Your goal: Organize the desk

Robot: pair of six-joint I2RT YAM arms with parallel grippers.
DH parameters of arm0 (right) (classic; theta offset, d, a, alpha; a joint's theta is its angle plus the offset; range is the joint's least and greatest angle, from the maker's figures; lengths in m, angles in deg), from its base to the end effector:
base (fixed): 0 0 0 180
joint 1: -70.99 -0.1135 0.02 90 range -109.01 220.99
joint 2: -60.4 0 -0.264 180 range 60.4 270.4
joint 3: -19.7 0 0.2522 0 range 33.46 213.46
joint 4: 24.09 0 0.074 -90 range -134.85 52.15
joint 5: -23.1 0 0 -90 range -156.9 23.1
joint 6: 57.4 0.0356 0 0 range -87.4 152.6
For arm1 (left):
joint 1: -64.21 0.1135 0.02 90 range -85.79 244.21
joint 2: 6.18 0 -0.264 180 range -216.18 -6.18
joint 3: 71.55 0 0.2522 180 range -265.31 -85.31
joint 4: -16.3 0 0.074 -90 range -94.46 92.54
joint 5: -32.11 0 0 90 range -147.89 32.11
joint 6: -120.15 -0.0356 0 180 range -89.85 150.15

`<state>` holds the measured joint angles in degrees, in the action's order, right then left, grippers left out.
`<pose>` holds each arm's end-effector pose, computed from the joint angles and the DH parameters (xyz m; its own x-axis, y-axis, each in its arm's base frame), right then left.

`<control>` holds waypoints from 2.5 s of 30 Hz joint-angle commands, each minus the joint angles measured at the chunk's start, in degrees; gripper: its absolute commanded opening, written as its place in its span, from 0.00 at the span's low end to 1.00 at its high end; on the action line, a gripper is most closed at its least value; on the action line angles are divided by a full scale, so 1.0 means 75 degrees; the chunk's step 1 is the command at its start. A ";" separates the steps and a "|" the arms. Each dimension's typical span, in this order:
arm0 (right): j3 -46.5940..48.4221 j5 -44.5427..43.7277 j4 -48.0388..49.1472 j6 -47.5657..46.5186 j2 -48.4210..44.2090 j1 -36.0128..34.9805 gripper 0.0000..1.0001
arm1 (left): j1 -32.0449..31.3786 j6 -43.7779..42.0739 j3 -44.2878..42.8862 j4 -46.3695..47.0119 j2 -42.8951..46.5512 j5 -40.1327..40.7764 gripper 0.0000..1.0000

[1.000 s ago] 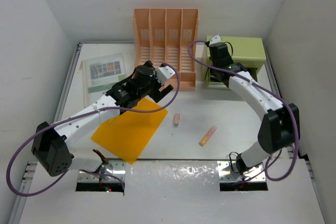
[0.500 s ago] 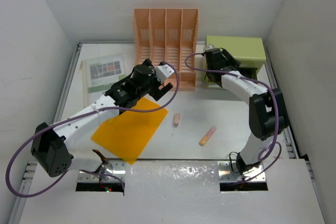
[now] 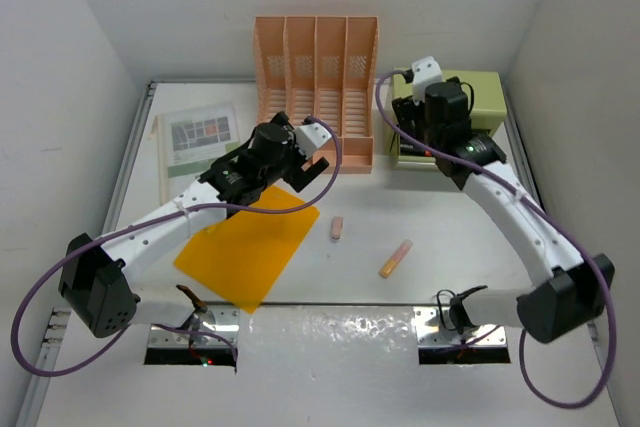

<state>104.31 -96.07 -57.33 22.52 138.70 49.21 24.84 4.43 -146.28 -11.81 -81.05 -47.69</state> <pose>0.2951 0.0992 0.3521 -0.4280 -0.3356 -0.8392 0.0047 0.9277 -0.3734 0.2354 -0.1850 0.3161 -0.1111 0.6436 -0.7572 0.6126 0.6443 0.4578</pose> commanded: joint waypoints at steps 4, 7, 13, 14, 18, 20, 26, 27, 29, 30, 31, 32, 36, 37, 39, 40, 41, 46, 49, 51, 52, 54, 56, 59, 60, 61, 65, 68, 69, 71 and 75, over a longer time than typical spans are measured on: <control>-0.1777 0.2528 -0.0260 0.3181 -0.0971 0.0010 0.77 | 0.0094 -0.0052 -0.0027 0.0308 0.0338 -0.0047 1.00; -0.3263 0.2928 -0.0180 0.4903 -0.1462 -0.0107 0.81 | 0.0094 -0.0052 0.0031 0.0331 0.0432 -0.0059 1.00; -0.5623 0.1993 -0.0176 0.7213 -0.2728 -0.0903 0.86 | 0.0094 -0.0110 0.0114 0.0460 0.0537 0.0070 1.00; -0.5765 0.1898 -0.0342 0.7320 -0.2950 -0.0916 0.86 | 0.0094 -0.0110 0.0125 0.0472 0.0561 0.0070 1.00; -0.6597 0.2328 -0.0322 0.7824 -0.3245 -0.0951 0.84 | 0.0094 -0.0122 0.0172 0.0519 0.0608 -0.0012 1.00; -0.6820 0.2773 -0.0145 0.8001 -0.3082 -0.0975 0.83 | 0.0094 -0.0134 0.0184 0.0542 0.0608 0.0000 1.00; -0.6577 0.2695 -0.0142 0.7721 -0.2180 -0.1232 0.77 | 0.0094 -0.0134 0.0172 0.0519 0.0654 0.0000 1.00; -0.6517 0.2508 -0.0249 0.7569 -0.1958 -0.1267 0.74 | 0.0094 -0.0134 0.0172 0.0507 0.0655 0.0011 1.00; -0.6447 0.2285 -0.0366 0.7358 -0.1735 -0.1454 0.60 | 0.0094 -0.0181 0.0172 0.0519 0.0666 0.0035 1.00; -0.6447 0.2226 -0.0344 0.7287 -0.1675 -0.1525 0.53 | 0.0094 -0.0181 0.0184 0.0519 0.0666 0.0047 1.00; -0.6423 0.2190 -0.0309 0.7228 -0.1582 -0.1595 0.45 | 0.0094 -0.0204 0.0184 0.0565 0.0655 0.0082 1.00; -0.6400 0.2190 -0.0308 0.7089 -0.1465 -0.1666 0.38 | 0.0094 -0.0227 0.0184 0.0566 0.0655 0.0094 0.99; -0.6166 0.2459 -0.0133 0.6666 -0.0738 -0.1655 0.00 | 0.0105 -0.0251 0.0161 0.0554 0.0608 0.0117 1.00; -0.6107 0.2529 -0.0074 0.6538 -0.0528 -0.1655 0.00 | 0.0094 -0.0274 0.0161 0.0531 0.0631 0.0152 1.00; -0.5757 0.2588 0.0032 0.5952 -0.0410 -0.1655 0.00 | 0.0094 -0.0286 0.0149 0.0530 0.0643 0.0210 1.00; -0.5372 0.2588 0.0032 0.5730 -0.0397 -0.1655 0.00 | 0.0094 -0.0298 0.0172 0.0542 0.0655 0.0246 1.00; -0.5160 0.2588 0.0066 0.5182 -0.0444 -0.1666 0.00 | 0.0094 -0.0310 0.0172 0.0542 0.0655 0.0258 1.00; -0.4023 0.2050 0.1002 0.4124 -0.1275 -0.1690 0.00 | 0.0094 -0.0345 0.0219 0.0624 0.0655 0.0316 1.00; -0.3566 0.1582 0.2079 0.2816 -0.1662 -0.1690 0.00 | 0.0094 -0.0368 0.0208 0.0624 0.0666 0.0421 1.00; -0.3389 0.0523 0.2502 0.2134 -0.1710 -0.1678 0.00 | 0.0094 -0.0380 0.0219 0.0624 0.0666 0.0480 1.00; -0.3318 -0.0031 0.2829 0.1759 -0.1652 -0.1632 0.00 | 0.0094 -0.0392 0.0231 0.0624 0.0678 0.0492 1.00; -0.3283 -0.1074 0.3767 0.0564 -0.1349 -0.1480 0.00 | 0.0094 -0.0392 0.0266 0.0647 0.0701 0.0515 1.00; -0.3131 -0.1115 0.4411 -0.0547 -0.0916 -0.1140 0.00 | 0.0094 -0.0438 0.0336 0.0706 0.0737 0.0585 1.00; -0.2616 -0.0625 0.4555 -0.1547 -0.0446 -0.0590 0.00 | 0.0094 -0.0474 0.0395 0.0788 0.0737 0.0703 1.00; -0.2522 -0.0333 0.4613 -0.1851 -0.0305 -0.0426 0.00 | 0.0094 -0.0485 0.0407 0.0823 0.0737 0.0761 1.00; -0.2405 0.0192 0.4799 -0.2562 0.0010 -0.0169 0.00 | 0.0094 -0.0485 0.0407 0.0835 0.0737 0.0773 1.00; -0.2204 0.0068 0.5153 -0.4673 0.0797 -0.0002 0.00 | 0.0094 -0.0485 0.0407 0.0788 0.0760 0.0762 1.00; -0.2427 0.0526 0.5036 -0.6269 0.1195 0.0010 0.00 | 0.0094 -0.0532 0.0418 0.0776 0.0749 0.0726 1.00; -0.2392 0.0410 0.4966 -0.6527 0.1312 0.0010 0.00 | 0.0094 -0.0532 0.0418 0.0776 0.0760 0.0738 1.00; -0.2392 0.0035 0.4720 -0.7184 0.1594 0.0021 0.04 | 0.0094 -0.0544 0.0418 0.0777 0.0749 0.0738 1.00; -0.2568 -0.0142 0.4848 -0.7339 0.1572 0.0115 0.11 | 0.0094 -0.0556 0.0407 0.0776 0.0713 0.0715 1.00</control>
<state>84.63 -95.35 -23.52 -26.42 151.33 49.49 24.86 0.43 -143.27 -8.80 -77.29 -42.73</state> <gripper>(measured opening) 0.168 0.996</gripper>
